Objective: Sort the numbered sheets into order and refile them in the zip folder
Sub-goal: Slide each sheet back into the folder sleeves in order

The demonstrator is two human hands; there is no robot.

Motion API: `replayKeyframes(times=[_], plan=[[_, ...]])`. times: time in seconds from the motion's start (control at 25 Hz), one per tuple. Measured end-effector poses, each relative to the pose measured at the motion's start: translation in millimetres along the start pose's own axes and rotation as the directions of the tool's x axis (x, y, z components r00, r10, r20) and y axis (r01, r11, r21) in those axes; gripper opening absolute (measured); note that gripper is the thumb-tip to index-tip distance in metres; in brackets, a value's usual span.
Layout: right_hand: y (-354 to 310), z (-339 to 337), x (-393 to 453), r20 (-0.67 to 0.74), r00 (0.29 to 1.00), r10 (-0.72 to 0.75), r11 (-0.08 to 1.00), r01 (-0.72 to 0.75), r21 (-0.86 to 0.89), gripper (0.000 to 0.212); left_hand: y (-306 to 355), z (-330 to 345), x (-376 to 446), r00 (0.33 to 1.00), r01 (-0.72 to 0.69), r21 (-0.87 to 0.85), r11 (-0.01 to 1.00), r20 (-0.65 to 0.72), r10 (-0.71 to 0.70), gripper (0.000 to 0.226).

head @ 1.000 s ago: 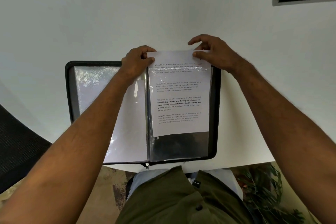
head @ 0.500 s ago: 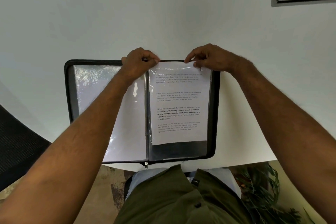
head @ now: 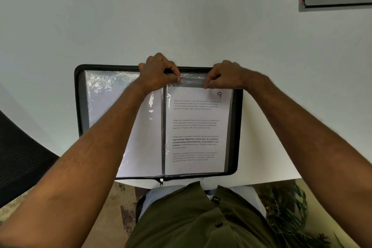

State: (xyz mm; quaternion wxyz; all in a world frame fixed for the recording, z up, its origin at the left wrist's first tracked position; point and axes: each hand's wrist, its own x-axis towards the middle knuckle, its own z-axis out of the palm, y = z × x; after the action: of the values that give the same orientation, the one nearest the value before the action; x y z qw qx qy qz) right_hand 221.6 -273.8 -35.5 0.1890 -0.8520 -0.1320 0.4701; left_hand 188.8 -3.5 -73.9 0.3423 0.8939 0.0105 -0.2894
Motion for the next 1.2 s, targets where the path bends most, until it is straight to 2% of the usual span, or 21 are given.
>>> replayKeyframes(times=[0.16,0.28,0.4,0.44,0.52,0.6,0.64,0.76,0.84,0.92,1.04,1.12,1.2], plan=[[-3,4,-7,-0.033,0.999,-0.02,0.997,0.018,-0.069,0.014,5,0,-4,1.0,-0.002,0.11,0.994,-0.015,0.003,0.022],[-2,15,-17,-0.227,0.972,-0.062,0.996,0.045,-0.079,0.01,10,7,-13,1.0,-0.008,0.196,0.981,-0.028,0.013,0.027],[2,31,-32,-0.428,0.9,-0.078,0.987,0.129,0.091,0.014,11,17,-25,0.995,-0.011,0.296,0.955,-0.089,0.039,0.037],[2,37,-38,-0.497,0.866,-0.061,0.969,0.17,0.179,0.019,11,21,-30,0.992,-0.024,0.328,0.944,-0.112,0.064,0.045],[-1,52,-50,-0.598,0.799,0.067,0.899,0.211,0.383,0.044,8,33,-47,0.981,-0.061,0.39,0.919,-0.145,0.126,0.07],[-1,68,-57,-0.621,0.755,0.209,0.813,0.218,0.539,0.07,3,50,-68,0.972,-0.072,0.414,0.907,-0.174,0.157,0.092],[1,78,-61,-0.629,0.736,0.252,0.795,0.214,0.568,0.078,1,58,-83,0.972,-0.064,0.422,0.904,-0.18,0.153,0.096],[6,107,-77,-0.626,0.715,0.313,0.774,0.19,0.604,0.085,-8,85,-130,0.983,-0.043,0.448,0.893,-0.141,0.118,0.091],[2,123,-93,-0.569,0.738,0.362,0.744,0.139,0.654,0.083,-11,100,-161,0.989,-0.035,0.412,0.91,-0.115,0.09,0.086],[-2,142,-111,-0.488,0.77,0.412,0.714,0.061,0.697,0.075,-14,115,-187,0.996,-0.017,0.361,0.932,-0.08,0.049,0.085],[-1,167,-134,-0.385,0.818,0.427,0.639,0.028,0.769,0.049,-17,126,-210,0.997,0.025,0.284,0.958,-0.077,-0.003,0.078],[-2,181,-143,-0.297,0.863,0.408,0.56,0.021,0.828,0.028,-13,123,-218,0.996,0.025,0.147,0.989,-0.085,-0.012,0.062],[-9,187,-151,-0.174,0.898,0.404,0.456,-0.033,0.89,0.021,-5,115,-221,0.993,0.057,-0.089,0.994,-0.094,-0.065,0.048]])
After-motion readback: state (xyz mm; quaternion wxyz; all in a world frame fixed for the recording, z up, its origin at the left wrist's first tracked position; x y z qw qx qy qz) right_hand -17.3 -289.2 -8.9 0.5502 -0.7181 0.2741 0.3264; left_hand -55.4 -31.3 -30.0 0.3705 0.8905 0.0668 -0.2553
